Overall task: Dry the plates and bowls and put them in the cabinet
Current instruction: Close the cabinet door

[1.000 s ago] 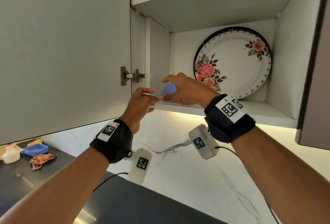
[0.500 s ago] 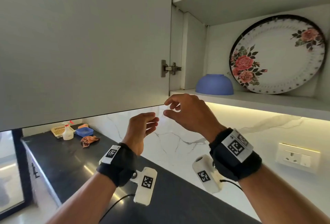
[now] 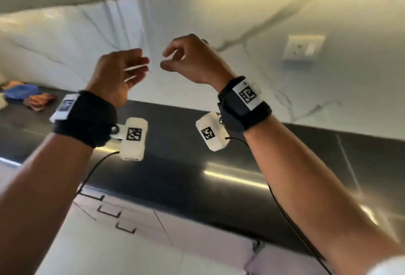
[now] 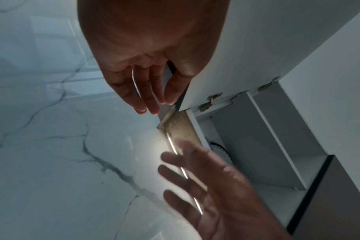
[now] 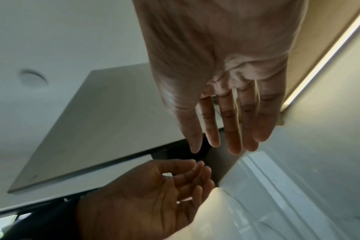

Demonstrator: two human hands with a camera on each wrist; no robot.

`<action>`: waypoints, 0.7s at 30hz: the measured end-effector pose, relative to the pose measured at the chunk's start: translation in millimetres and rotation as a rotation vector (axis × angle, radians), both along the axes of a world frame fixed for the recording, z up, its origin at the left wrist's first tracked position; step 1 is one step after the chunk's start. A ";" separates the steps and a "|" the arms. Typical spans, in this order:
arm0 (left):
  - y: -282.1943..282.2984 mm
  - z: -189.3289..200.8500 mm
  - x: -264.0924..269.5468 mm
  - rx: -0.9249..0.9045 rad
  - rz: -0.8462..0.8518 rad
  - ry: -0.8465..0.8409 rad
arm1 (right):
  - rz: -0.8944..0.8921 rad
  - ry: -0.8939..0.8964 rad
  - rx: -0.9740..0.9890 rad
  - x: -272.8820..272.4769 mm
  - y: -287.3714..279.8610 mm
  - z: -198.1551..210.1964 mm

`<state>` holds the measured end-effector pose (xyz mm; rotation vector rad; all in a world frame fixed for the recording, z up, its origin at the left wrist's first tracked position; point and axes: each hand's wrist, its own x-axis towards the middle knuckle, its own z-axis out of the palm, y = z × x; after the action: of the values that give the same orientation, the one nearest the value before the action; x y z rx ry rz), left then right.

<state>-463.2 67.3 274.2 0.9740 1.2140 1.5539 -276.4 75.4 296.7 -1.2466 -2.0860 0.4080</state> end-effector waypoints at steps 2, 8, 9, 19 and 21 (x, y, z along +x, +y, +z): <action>3.4 -21.6 4.9 -0.048 -0.046 -0.008 | -0.062 -0.036 -0.084 11.7 -5.4 -32.0; 13.8 -79.4 13.6 -0.120 -0.081 -0.184 | -0.186 -0.084 -0.349 62.5 -29.0 -112.7; 15.6 -86.1 15.3 -0.121 -0.082 -0.218 | -0.204 -0.078 -0.385 72.1 -31.2 -121.9; 12.5 -98.7 30.6 -0.038 0.060 -0.381 | -0.312 -0.081 -0.532 130.0 -29.3 -192.4; 14.0 -80.2 22.9 0.076 0.128 -0.437 | -0.287 -0.044 -0.478 127.5 -16.6 -186.3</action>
<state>-440.3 81.3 193.9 0.5672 0.9256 1.8086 -148.9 58.8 110.4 -1.8153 -1.8615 0.7809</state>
